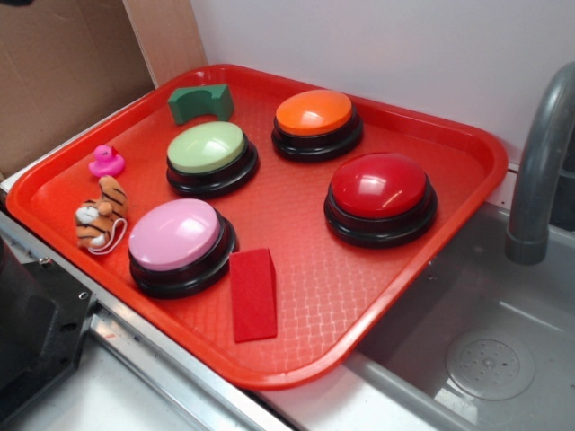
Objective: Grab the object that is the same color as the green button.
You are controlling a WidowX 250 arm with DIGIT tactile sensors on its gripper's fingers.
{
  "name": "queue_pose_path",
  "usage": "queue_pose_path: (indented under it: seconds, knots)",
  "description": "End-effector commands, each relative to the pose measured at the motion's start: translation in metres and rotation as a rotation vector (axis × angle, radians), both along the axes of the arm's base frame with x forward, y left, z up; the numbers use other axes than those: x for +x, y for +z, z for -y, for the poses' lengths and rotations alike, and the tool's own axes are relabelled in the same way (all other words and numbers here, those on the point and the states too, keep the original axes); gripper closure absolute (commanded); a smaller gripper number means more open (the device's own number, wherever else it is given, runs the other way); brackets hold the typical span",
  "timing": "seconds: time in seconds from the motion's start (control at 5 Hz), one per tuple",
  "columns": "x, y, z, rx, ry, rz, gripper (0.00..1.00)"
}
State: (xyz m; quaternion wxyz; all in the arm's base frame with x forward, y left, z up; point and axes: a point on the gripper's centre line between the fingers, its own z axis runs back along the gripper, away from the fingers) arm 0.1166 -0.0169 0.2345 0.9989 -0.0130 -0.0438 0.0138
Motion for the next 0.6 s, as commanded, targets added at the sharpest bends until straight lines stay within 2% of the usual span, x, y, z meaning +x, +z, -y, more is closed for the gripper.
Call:
queue_pose_path:
  seconds: [0.0,0.2,0.4]
  knots:
    - [0.094,-0.035,-0.065,0.252,-0.064,0.142,0.0]
    - [0.134,-0.066,-0.1,0.278,-0.138,0.087,0.0]
    - [0.159,-0.096,-0.135,0.299,-0.258,0.084,0.0]
